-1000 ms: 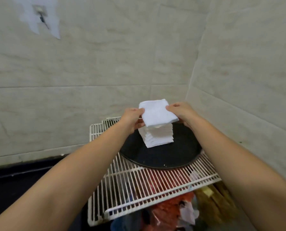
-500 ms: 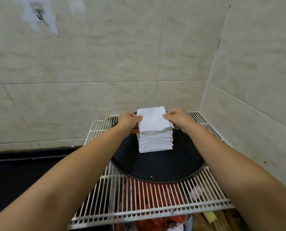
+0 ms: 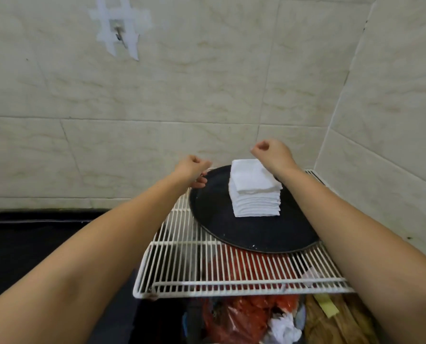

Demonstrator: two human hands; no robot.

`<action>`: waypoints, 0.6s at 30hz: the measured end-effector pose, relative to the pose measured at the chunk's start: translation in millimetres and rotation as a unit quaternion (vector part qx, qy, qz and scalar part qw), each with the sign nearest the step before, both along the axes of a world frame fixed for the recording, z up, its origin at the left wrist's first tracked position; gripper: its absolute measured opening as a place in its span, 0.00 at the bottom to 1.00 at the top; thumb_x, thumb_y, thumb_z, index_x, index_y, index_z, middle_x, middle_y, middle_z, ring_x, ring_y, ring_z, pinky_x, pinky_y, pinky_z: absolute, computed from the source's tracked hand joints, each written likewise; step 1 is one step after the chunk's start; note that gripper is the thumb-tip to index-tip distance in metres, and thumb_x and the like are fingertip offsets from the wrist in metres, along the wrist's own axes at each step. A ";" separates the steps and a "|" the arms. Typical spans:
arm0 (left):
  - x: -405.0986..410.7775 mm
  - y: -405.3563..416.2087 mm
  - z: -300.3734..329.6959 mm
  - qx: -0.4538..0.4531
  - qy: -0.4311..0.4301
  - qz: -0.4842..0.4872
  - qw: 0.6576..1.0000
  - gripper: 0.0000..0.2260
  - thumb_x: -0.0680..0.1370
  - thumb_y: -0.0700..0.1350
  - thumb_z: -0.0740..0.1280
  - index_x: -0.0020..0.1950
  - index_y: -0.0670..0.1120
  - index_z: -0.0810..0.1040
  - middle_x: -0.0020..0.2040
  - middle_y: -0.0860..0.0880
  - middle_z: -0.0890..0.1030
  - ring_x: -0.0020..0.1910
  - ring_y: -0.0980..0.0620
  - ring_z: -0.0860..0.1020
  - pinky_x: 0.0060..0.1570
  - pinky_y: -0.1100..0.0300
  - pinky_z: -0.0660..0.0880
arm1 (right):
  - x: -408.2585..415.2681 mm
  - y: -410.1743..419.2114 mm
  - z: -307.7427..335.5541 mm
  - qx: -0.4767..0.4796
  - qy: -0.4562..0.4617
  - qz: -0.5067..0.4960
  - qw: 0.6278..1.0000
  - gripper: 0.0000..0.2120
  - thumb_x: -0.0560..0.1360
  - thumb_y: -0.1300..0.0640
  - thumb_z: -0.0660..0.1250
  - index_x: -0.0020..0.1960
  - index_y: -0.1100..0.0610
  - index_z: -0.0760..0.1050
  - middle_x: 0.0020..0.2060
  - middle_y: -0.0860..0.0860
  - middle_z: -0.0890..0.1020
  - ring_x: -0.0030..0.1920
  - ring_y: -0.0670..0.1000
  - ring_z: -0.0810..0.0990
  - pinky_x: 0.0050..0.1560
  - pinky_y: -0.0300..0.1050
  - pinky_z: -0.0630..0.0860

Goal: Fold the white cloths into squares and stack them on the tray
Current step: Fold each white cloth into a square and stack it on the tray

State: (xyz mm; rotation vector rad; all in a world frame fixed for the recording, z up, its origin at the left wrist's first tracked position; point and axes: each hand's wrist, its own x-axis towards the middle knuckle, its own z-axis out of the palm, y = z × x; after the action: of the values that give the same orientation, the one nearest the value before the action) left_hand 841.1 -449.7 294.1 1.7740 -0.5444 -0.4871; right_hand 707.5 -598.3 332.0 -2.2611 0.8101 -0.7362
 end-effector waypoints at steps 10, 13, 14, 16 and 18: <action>37.8 307.7 -24.5 0.225 -0.309 0.094 0.919 0.09 0.79 0.51 0.64 0.48 0.46 0.76 0.42 0.49 0.79 0.42 0.48 0.77 0.43 0.55 0.74 | 107.6 275.4 -71.4 -0.184 0.065 0.220 0.956 0.14 0.78 0.50 0.61 0.58 0.57 0.77 0.56 0.57 0.78 0.59 0.59 0.75 0.59 0.52 0.72; 37.8 427.8 -50.0 0.299 -0.332 0.124 0.886 0.09 0.78 0.51 0.63 0.52 0.47 0.76 0.44 0.50 0.79 0.46 0.48 0.77 0.44 0.54 0.73 | 133.4 386.4 -108.1 -0.219 0.075 0.294 0.927 0.17 0.79 0.48 0.59 0.64 0.54 0.72 0.61 0.53 0.74 0.64 0.56 0.72 0.62 0.52 0.68; 36.5 466.8 -61.1 0.324 -0.335 0.134 0.875 0.09 0.79 0.51 0.63 0.54 0.48 0.76 0.46 0.50 0.78 0.48 0.48 0.77 0.45 0.55 0.72 | 139.9 423.7 -119.1 -0.234 0.078 0.321 0.914 0.18 0.80 0.48 0.58 0.66 0.54 0.70 0.63 0.52 0.73 0.65 0.55 0.71 0.63 0.52 0.67; 29.7 541.6 -87.4 0.379 -0.329 0.161 0.850 0.12 0.79 0.52 0.61 0.58 0.49 0.74 0.51 0.50 0.77 0.54 0.48 0.75 0.49 0.54 0.71 | 148.4 496.3 -140.5 -0.251 0.074 0.369 0.892 0.19 0.80 0.47 0.57 0.68 0.53 0.68 0.66 0.50 0.70 0.66 0.53 0.69 0.64 0.52 0.65; 17.9 609.5 -114.0 0.432 -0.300 0.193 0.829 0.14 0.80 0.53 0.60 0.63 0.49 0.72 0.56 0.49 0.76 0.58 0.47 0.73 0.54 0.52 0.71 | 154.1 563.8 -161.7 -0.255 0.071 0.413 0.872 0.20 0.80 0.47 0.57 0.69 0.53 0.67 0.69 0.50 0.68 0.68 0.52 0.67 0.67 0.51 0.63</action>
State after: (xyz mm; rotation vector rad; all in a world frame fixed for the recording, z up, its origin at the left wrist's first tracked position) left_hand 859.1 159.7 180.1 2.8713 -0.3773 0.1903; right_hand 861.5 -34.6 170.3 -2.7973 -0.3895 -0.3819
